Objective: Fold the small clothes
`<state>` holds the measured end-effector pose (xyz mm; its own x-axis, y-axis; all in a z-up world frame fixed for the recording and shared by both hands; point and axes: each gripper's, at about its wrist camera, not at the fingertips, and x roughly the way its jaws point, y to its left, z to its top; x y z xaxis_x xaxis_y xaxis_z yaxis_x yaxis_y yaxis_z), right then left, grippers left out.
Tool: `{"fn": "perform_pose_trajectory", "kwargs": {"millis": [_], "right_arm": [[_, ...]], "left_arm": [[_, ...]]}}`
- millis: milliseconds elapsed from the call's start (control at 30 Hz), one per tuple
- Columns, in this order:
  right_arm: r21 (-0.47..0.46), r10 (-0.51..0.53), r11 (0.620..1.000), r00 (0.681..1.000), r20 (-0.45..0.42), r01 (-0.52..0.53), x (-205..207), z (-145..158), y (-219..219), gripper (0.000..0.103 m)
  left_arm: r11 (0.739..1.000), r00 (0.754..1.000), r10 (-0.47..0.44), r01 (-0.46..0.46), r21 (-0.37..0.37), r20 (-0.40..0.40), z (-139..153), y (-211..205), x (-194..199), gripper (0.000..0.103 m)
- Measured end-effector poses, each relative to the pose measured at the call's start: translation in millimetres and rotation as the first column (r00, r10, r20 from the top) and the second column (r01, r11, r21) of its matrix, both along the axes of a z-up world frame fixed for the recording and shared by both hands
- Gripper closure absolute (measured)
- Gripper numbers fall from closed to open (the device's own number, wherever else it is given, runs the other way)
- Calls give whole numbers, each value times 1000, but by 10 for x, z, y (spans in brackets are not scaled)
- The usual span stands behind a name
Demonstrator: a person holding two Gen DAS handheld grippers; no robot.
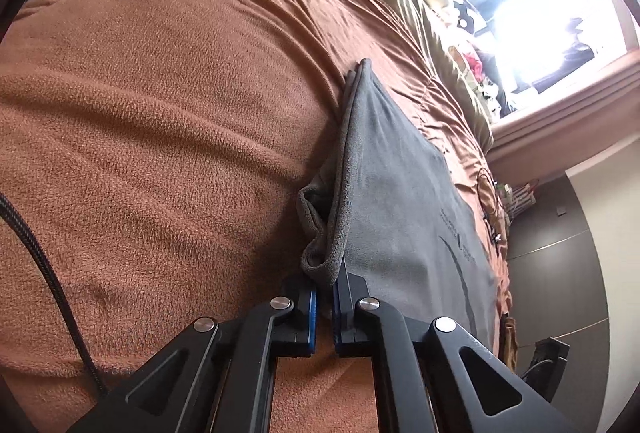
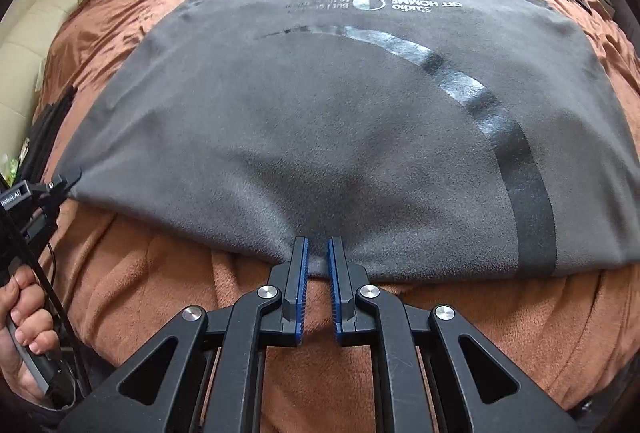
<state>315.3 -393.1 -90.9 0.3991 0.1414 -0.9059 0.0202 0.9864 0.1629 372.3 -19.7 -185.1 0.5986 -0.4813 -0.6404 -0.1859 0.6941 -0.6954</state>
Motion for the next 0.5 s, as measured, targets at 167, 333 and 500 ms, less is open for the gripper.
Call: {"fn": "perform_pose_trajectory", "kwargs": {"millis": [167, 333, 500], "right_arm": [[9, 16, 1000, 999, 50, -16, 159, 429, -78, 99], [21, 4, 1000, 998, 61, -5, 378, 449, -222, 99], [20, -11, 1000, 1000, -18, 11, 777, 97, -357, 103]], "left_arm": [[999, 1000, -3, 4, -33, 21, 40, 56, -70, 98], [999, 999, -18, 19, -27, 27, 115, 36, -57, 98], [1000, 1000, -10, 10, -24, 12, 113, 10, -9, 99]]}}
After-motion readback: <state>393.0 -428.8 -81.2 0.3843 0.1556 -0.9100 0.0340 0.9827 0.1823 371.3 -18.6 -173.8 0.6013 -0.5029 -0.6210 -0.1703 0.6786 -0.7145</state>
